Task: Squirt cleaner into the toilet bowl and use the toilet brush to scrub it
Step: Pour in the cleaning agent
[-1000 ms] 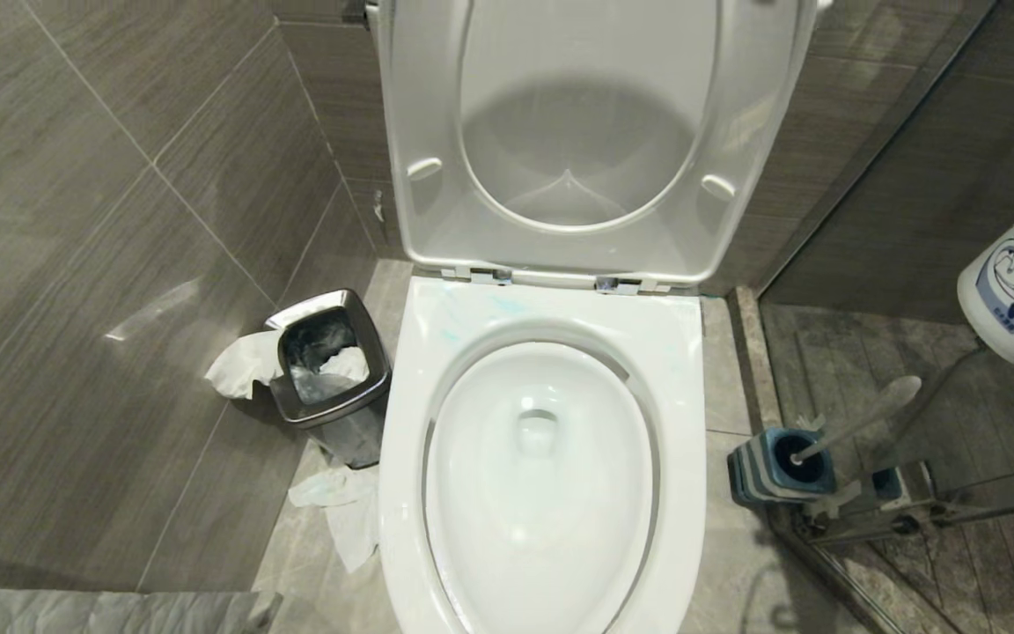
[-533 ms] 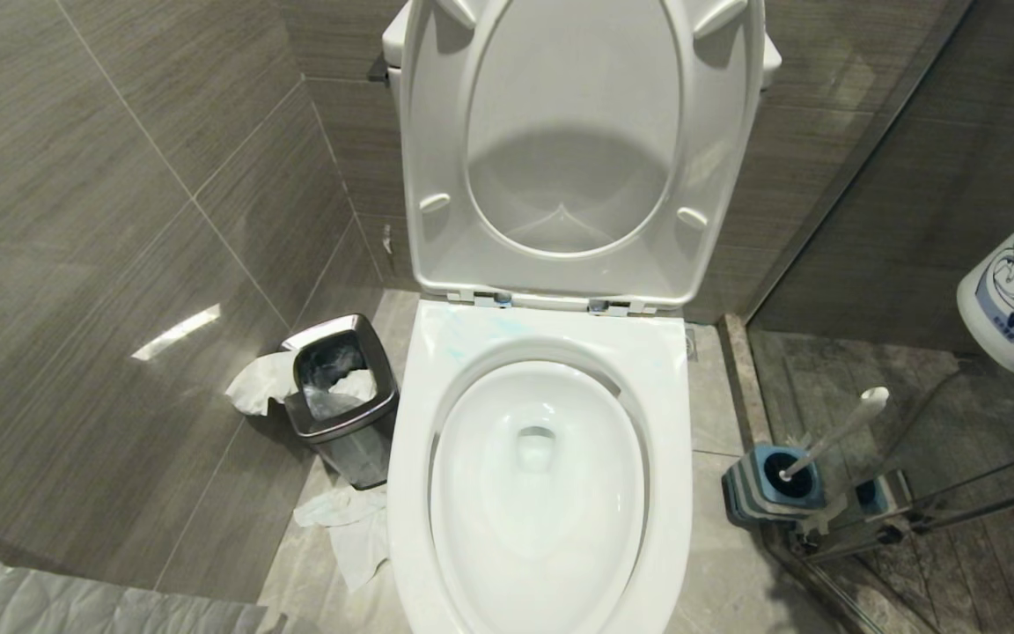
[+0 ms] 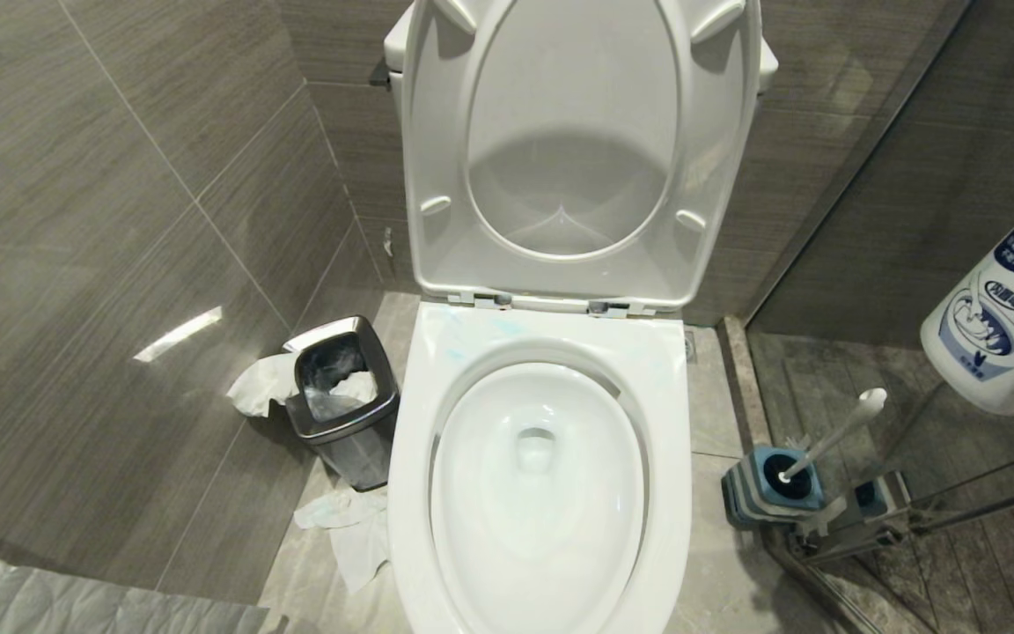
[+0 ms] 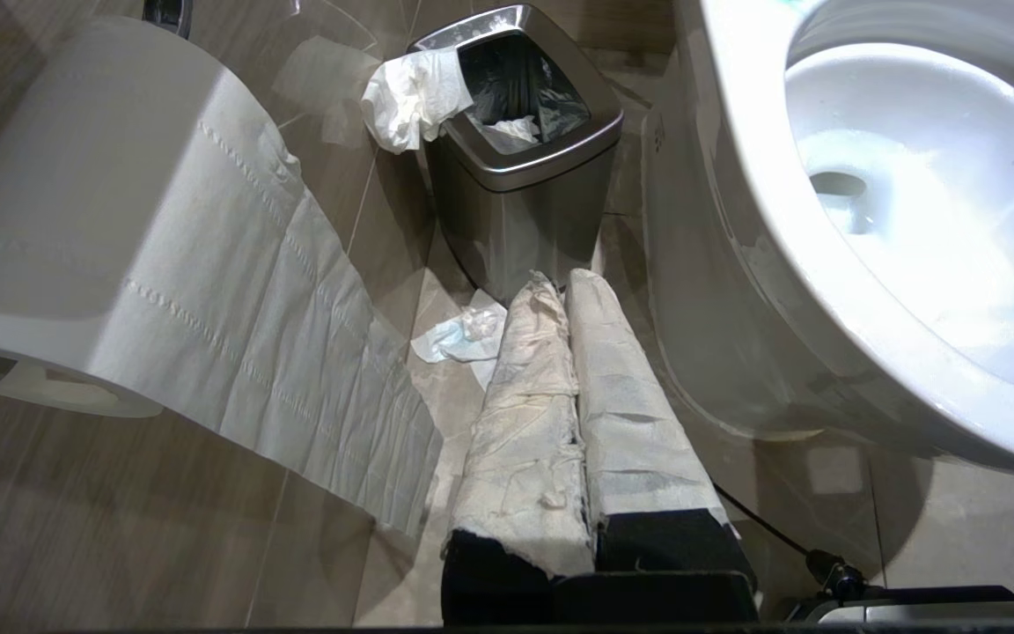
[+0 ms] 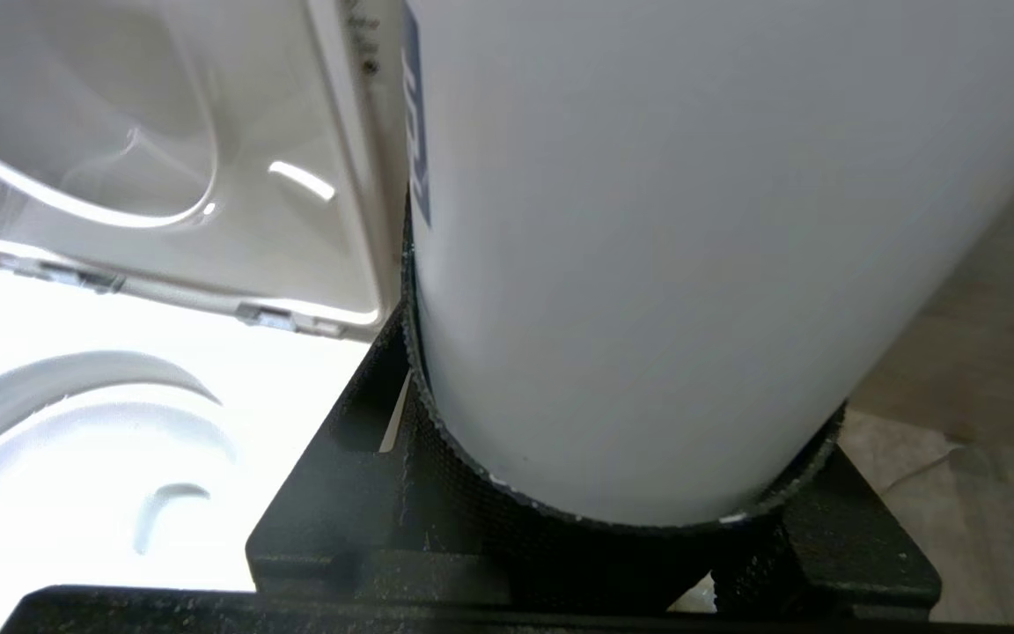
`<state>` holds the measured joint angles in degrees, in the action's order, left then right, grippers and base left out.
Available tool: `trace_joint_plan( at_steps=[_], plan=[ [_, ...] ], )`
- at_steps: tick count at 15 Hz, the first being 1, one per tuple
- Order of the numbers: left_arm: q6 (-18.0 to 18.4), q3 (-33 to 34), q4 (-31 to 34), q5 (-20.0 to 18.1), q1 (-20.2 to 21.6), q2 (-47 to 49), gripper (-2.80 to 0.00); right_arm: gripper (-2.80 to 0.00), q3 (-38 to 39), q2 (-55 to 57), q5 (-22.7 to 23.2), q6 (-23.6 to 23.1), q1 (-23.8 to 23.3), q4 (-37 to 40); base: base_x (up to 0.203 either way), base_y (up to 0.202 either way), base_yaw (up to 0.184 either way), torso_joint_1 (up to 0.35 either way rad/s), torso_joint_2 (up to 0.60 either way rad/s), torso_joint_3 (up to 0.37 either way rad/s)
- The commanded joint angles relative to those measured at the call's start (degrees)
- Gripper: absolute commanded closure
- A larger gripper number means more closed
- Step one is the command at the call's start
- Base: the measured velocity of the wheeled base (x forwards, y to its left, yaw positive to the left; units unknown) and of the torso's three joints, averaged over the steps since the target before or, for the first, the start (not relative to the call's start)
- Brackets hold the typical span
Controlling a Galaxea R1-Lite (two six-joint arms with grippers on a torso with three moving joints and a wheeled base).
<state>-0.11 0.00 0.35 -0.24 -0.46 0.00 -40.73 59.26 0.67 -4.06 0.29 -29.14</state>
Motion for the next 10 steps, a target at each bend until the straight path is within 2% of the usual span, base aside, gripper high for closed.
trace_joint_plan(
  at_steps=[1, 3, 5, 7, 10],
  plan=[
    [0.0, 0.0, 0.0, 0.0, 0.0, 0.1, 0.0, 0.0, -1.1, 2.8, -4.1, -1.4, 5.8, 0.5, 0.0, 0.0, 0.0, 0.0, 0.0, 0.0],
    [0.0, 0.0, 0.0, 0.0, 0.0, 0.1, 0.0, 0.0, -2.0, 5.5, -10.3, -3.2, 12.6, 0.5, 0.0, 0.0, 0.0, 0.0, 0.0, 0.0],
    [0.0, 0.0, 0.0, 0.0, 0.0, 0.1, 0.0, 0.0, -3.2, 9.3, -19.0, -4.5, 19.1, 0.3, 0.0, 0.0, 0.0, 0.0, 0.0, 0.0],
    [0.0, 0.0, 0.0, 0.0, 0.0, 0.1, 0.0, 0.0, -4.6, 12.9, -22.3, -6.5, 22.7, 0.0, 0.0, 0.0, 0.0, 0.0, 0.0, 0.0],
    [0.0, 0.0, 0.0, 0.0, 0.0, 0.1, 0.0, 0.0, -6.9, 18.6, -25.1, -8.8, 24.7, -2.2, 0.0, 0.0, 0.0, 0.0, 0.0, 0.0]
  ],
)
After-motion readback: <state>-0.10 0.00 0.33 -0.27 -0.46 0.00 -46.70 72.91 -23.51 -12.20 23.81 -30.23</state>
